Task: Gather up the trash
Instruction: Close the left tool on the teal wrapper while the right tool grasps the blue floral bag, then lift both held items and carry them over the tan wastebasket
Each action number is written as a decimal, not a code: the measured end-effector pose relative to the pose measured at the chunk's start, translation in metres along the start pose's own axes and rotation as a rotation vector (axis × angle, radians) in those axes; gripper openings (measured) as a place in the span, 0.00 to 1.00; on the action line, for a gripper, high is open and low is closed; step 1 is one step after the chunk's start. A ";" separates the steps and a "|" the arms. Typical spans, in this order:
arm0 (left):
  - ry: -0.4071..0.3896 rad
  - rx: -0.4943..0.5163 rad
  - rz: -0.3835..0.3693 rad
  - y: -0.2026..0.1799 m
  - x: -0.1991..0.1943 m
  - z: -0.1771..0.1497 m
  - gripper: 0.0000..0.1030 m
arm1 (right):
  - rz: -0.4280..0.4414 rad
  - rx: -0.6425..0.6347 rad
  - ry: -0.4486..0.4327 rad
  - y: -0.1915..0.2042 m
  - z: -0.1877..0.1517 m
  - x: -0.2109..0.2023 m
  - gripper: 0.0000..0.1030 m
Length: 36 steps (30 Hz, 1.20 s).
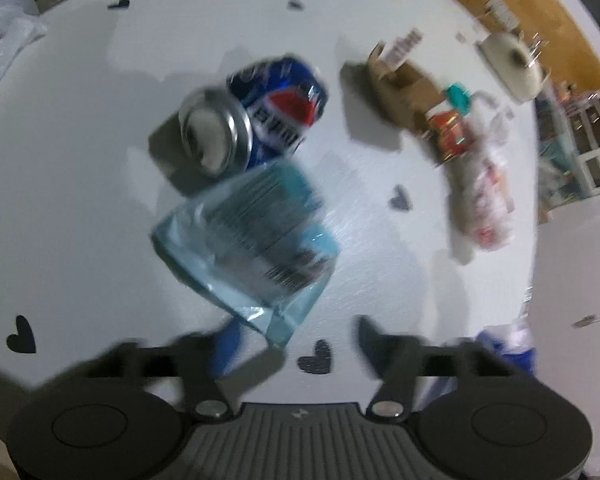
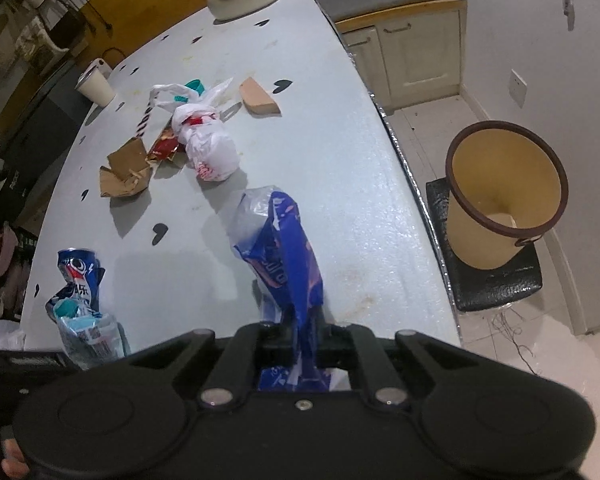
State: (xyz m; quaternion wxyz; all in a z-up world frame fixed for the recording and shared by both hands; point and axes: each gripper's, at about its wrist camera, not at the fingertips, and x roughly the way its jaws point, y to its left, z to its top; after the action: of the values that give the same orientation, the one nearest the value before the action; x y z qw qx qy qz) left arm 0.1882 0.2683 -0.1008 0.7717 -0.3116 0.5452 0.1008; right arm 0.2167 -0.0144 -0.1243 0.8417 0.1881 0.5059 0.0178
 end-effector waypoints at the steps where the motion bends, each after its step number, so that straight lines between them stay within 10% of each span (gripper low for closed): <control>1: -0.015 -0.006 -0.008 -0.001 -0.006 0.003 0.84 | 0.001 -0.003 -0.001 0.000 0.000 -0.001 0.06; 13: -0.063 -0.372 0.221 0.013 0.022 0.035 0.86 | 0.004 -0.040 0.001 0.008 -0.002 -0.001 0.05; 15: -0.082 -0.377 0.216 0.016 0.023 0.033 0.67 | 0.001 -0.069 -0.002 0.012 -0.003 -0.002 0.05; 24: -0.114 -0.174 0.158 0.006 0.015 0.027 0.45 | -0.005 -0.153 -0.037 0.022 -0.006 -0.014 0.02; 36: -0.146 0.110 0.030 -0.009 -0.019 -0.003 0.41 | -0.011 -0.189 -0.105 0.030 -0.005 -0.039 0.01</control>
State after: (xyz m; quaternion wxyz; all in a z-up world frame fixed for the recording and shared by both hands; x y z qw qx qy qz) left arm 0.1827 0.2632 -0.0808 0.8236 -0.2525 0.4970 0.1049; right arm 0.1978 0.0061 -0.0836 0.8811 0.1059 0.4582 0.0508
